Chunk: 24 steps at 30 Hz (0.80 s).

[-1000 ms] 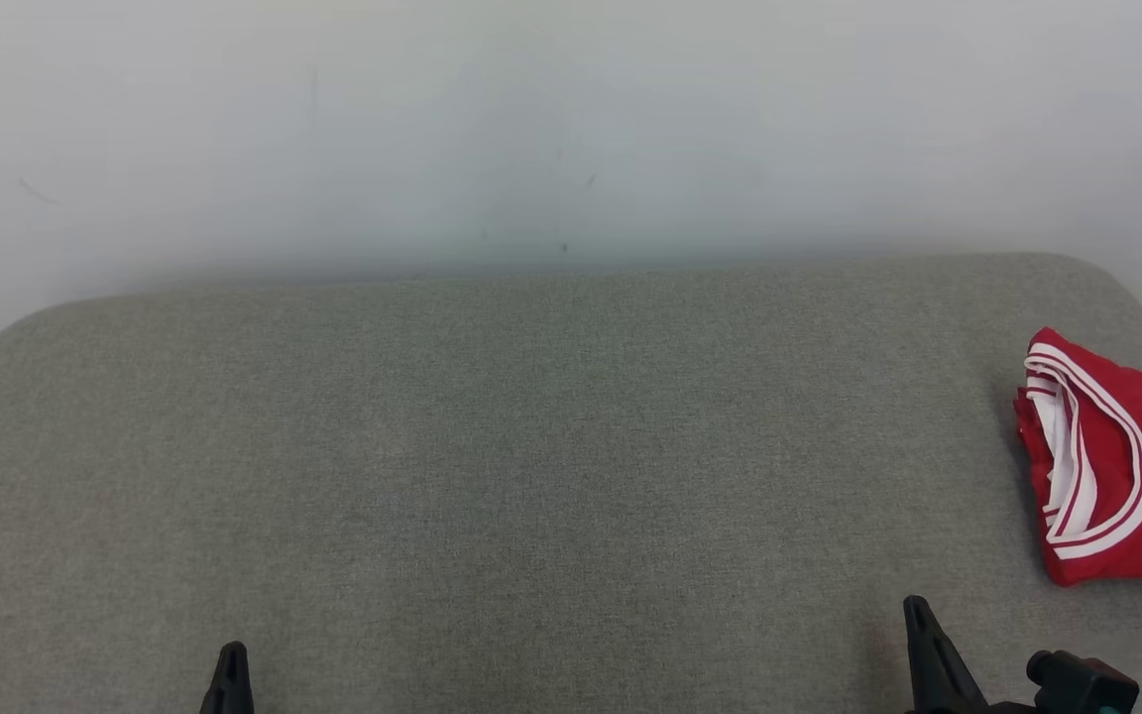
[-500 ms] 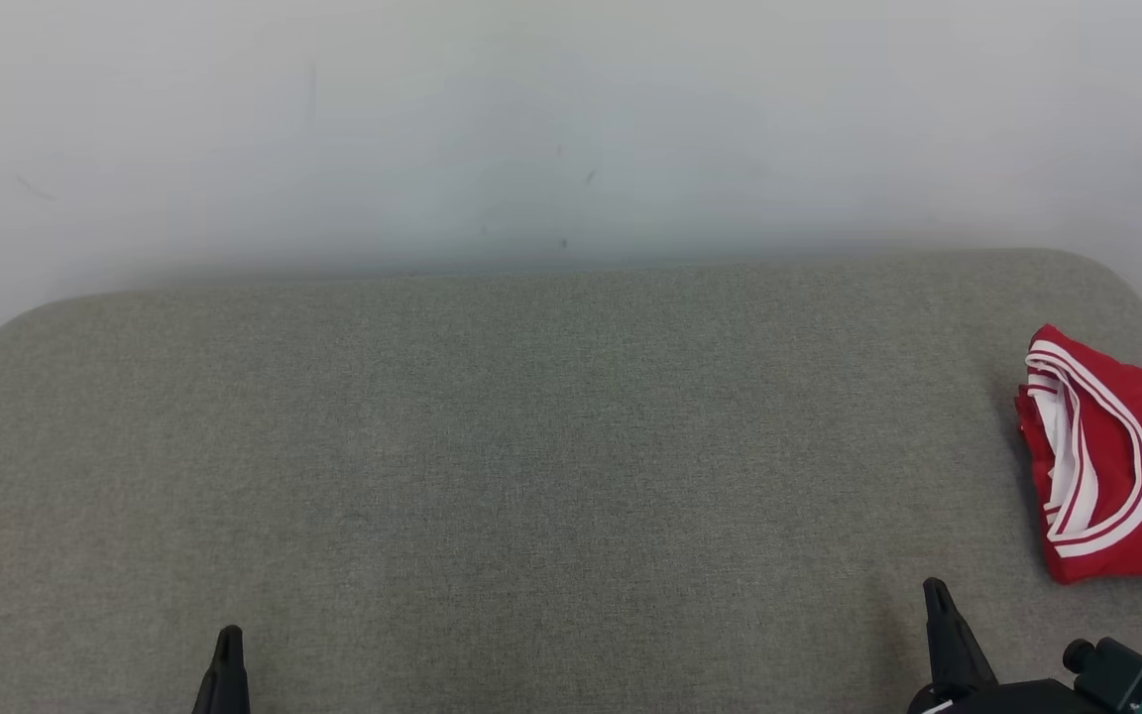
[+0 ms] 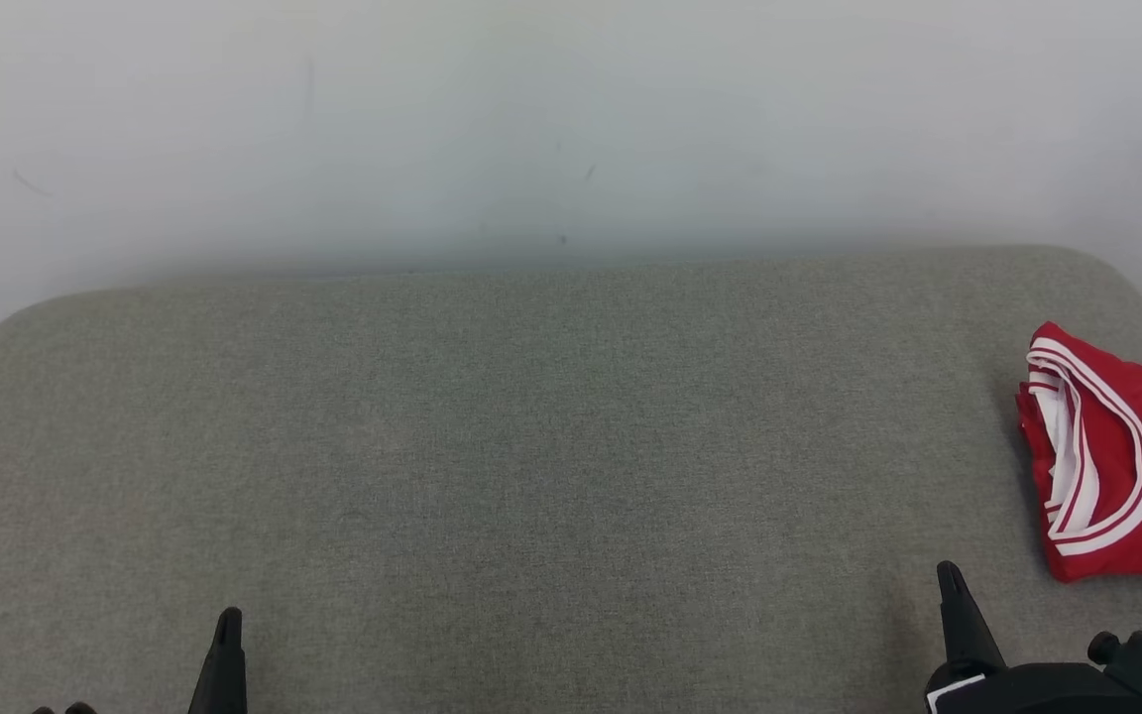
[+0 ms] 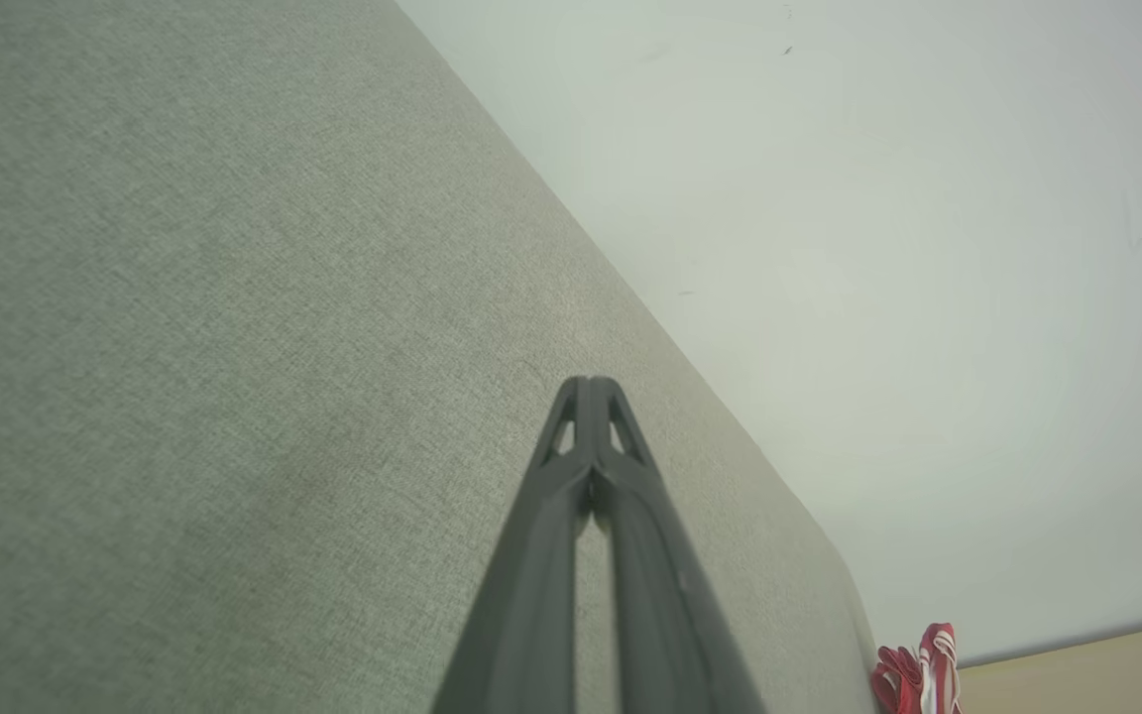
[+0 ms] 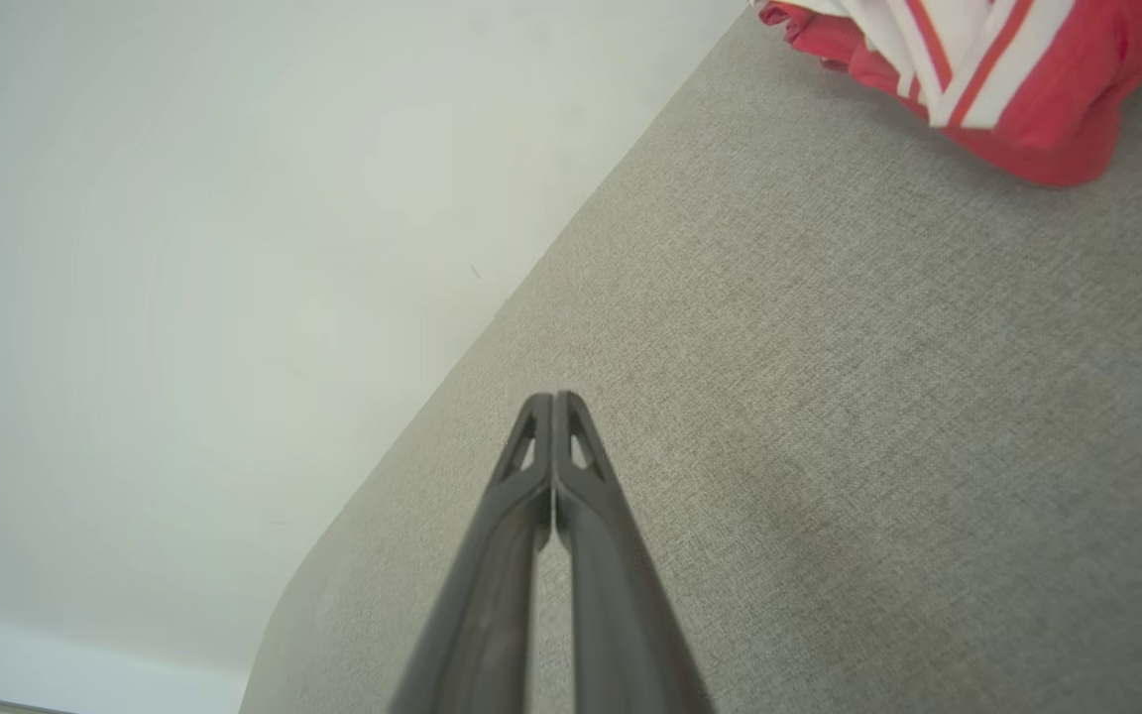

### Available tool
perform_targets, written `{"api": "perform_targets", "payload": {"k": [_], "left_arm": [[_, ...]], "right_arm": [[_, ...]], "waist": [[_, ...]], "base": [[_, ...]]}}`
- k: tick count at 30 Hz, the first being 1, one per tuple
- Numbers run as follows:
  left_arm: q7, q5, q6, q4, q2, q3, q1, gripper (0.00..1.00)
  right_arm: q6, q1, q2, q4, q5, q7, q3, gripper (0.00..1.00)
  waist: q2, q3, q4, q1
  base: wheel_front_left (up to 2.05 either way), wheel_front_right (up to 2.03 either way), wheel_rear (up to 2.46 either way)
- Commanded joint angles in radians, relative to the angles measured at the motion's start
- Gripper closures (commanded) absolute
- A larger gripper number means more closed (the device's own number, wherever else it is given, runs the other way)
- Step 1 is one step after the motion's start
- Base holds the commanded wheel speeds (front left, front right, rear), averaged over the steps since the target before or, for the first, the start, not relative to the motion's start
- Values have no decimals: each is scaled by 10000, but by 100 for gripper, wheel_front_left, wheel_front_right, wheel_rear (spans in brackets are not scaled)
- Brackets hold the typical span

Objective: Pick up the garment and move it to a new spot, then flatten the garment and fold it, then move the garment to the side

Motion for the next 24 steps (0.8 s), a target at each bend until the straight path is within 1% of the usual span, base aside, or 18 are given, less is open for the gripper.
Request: {"api": "perform_targets", "payload": {"k": [1,24], "left_arm": [[109,-387,-53,-54,47,54,-265,100],[741,-2767,-228,149,59,197,-686,100]], "right_arm": [[-9,-226,2,-153,427,92,-85,100],[-14,-424,19,-364,2824,705,-423,100]], "waist": [[0,8,-1,-1],[0,92,-9,-1]], "base": [[0,0,0],[0,0,0]]}}
